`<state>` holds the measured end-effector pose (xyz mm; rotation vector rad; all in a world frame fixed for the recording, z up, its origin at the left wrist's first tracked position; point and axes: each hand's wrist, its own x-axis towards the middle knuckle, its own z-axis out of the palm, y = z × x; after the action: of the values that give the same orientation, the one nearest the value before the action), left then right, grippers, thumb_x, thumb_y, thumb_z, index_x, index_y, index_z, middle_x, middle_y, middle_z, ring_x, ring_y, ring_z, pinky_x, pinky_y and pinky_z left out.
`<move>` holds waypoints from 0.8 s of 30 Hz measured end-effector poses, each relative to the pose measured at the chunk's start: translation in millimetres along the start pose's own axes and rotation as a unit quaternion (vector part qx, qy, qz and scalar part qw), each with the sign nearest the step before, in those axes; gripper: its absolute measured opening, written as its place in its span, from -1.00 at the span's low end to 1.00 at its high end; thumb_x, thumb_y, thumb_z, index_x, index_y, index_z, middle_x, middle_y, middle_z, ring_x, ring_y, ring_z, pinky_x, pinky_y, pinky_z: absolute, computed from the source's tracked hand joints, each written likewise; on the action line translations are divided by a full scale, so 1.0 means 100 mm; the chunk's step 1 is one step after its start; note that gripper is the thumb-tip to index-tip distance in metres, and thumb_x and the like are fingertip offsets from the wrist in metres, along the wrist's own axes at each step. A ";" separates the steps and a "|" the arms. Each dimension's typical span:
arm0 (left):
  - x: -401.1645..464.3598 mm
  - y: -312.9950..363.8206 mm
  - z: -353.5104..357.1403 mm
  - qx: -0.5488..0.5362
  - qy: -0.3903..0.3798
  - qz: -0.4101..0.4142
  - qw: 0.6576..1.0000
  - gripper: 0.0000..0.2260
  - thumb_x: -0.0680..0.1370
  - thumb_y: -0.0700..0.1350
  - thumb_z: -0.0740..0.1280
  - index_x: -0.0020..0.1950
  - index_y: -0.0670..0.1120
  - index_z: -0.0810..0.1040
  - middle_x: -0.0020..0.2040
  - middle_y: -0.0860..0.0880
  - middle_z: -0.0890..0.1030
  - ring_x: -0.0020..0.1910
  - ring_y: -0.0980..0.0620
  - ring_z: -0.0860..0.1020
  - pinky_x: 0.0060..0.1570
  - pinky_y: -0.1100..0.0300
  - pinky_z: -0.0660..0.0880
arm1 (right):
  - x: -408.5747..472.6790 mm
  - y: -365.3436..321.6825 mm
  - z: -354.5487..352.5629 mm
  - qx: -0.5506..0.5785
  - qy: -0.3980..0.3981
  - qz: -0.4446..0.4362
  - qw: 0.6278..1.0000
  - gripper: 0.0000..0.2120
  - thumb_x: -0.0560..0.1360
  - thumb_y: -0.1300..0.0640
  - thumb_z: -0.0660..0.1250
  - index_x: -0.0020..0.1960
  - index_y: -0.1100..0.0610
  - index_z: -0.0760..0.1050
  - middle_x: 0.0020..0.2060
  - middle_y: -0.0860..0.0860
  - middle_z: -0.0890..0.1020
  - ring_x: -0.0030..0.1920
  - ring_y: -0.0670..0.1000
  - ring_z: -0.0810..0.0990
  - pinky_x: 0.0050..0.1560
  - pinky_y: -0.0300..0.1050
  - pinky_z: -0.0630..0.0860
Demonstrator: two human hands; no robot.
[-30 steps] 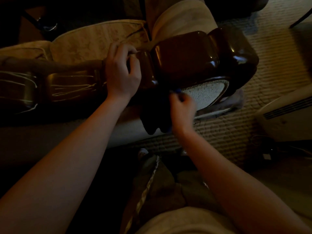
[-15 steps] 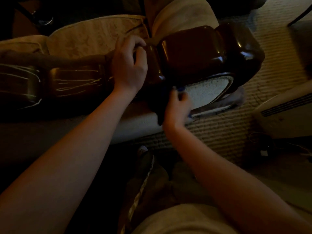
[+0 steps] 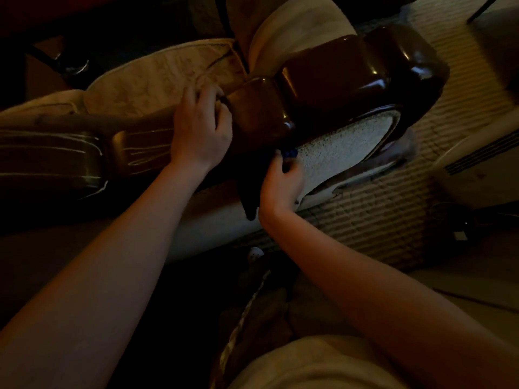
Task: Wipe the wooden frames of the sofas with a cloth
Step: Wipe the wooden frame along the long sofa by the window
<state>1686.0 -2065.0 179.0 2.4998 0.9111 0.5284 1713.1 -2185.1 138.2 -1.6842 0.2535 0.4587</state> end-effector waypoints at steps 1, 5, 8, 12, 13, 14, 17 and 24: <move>0.01 0.00 0.00 -0.023 0.006 -0.007 1.000 -0.70 0.56 -0.07 0.13 0.20 -0.17 0.47 0.17 -0.22 0.42 0.09 -0.09 0.42 0.03 0.21 0.29 | -0.02 0.03 0.02 0.001 0.002 0.005 1.000 -0.83 0.59 0.05 0.20 -0.13 0.11 0.42 -0.20 0.05 0.56 -0.10 0.05 0.57 0.02 0.00 0.50; 0.03 -0.02 -0.02 -0.063 0.014 -0.007 0.998 -0.73 0.54 -0.12 0.14 0.17 -0.19 0.49 0.16 -0.20 0.43 0.03 0.12 0.32 -0.06 0.43 0.17 | -0.36 0.24 0.32 -0.038 -0.094 0.066 0.993 -0.78 0.58 0.12 0.21 -0.02 0.27 0.51 -0.06 0.21 0.61 -0.10 0.03 0.51 -0.03 -0.16 0.39; 0.04 -0.07 -0.05 -0.084 0.021 -0.022 0.996 -0.70 0.53 -0.11 0.13 0.17 -0.18 0.49 0.16 -0.18 0.44 0.03 0.12 0.34 -0.10 0.47 0.20 | -0.70 0.28 0.54 -0.060 -0.167 0.094 0.980 -0.77 0.58 0.14 0.20 -0.05 0.32 0.51 -0.17 0.21 0.58 -0.17 0.01 0.46 -0.17 -0.20 0.28; 0.08 -0.13 -0.07 -0.121 0.034 -0.033 0.992 -0.69 0.51 -0.11 0.12 0.16 -0.19 0.50 0.16 -0.19 0.47 0.05 0.11 0.37 -0.06 0.55 0.23 | -0.46 0.23 0.38 -0.038 -0.162 0.066 0.984 -0.86 0.56 0.21 0.23 -0.09 0.24 0.53 -0.16 0.17 0.59 -0.13 0.03 0.51 -0.01 0.00 0.46; 0.08 -0.12 -0.07 -0.126 0.033 -0.033 0.991 -0.68 0.50 -0.11 0.12 0.16 -0.19 0.50 0.16 -0.20 0.48 0.05 0.10 0.37 -0.07 0.54 0.23 | -0.35 0.22 0.30 -0.038 -0.133 0.062 0.989 -0.85 0.56 0.18 0.24 -0.08 0.23 0.53 -0.12 0.19 0.61 -0.09 0.06 0.55 0.07 0.08 0.49; 0.08 -0.11 -0.07 -0.131 0.032 -0.032 0.990 -0.68 0.49 -0.11 0.12 0.15 -0.20 0.50 0.16 -0.20 0.47 0.05 0.09 0.38 -0.07 0.53 0.24 | -0.26 0.22 0.23 -0.041 -0.105 0.058 0.992 -0.83 0.56 0.14 0.24 -0.05 0.22 0.54 -0.09 0.19 0.63 -0.04 0.08 0.58 0.12 0.13 0.48; 0.07 -0.06 -0.04 -0.130 0.024 -0.013 0.991 -0.68 0.50 -0.11 0.12 0.15 -0.20 0.49 0.15 -0.19 0.47 0.06 0.09 0.37 -0.02 0.38 0.27 | -0.23 0.16 0.17 -0.002 -0.080 0.057 0.995 -0.82 0.59 0.09 0.19 0.00 0.17 0.52 -0.10 0.07 0.62 -0.03 0.01 0.59 0.16 0.03 0.50; 0.08 -0.09 -0.06 -0.153 0.041 -0.022 0.987 -0.70 0.48 -0.14 0.13 0.12 -0.20 0.51 0.15 -0.18 0.46 0.02 0.12 0.38 -0.05 0.46 0.28 | -0.55 0.25 0.36 -0.078 -0.170 -0.032 0.982 -0.78 0.53 0.06 0.21 -0.20 0.16 0.49 -0.22 0.19 0.61 -0.14 0.17 0.58 0.00 0.20 0.49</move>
<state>1684.0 -2052.2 181.6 2.1922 0.8420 0.7041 1648.3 -2159.1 135.7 -1.7283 -0.0896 0.7235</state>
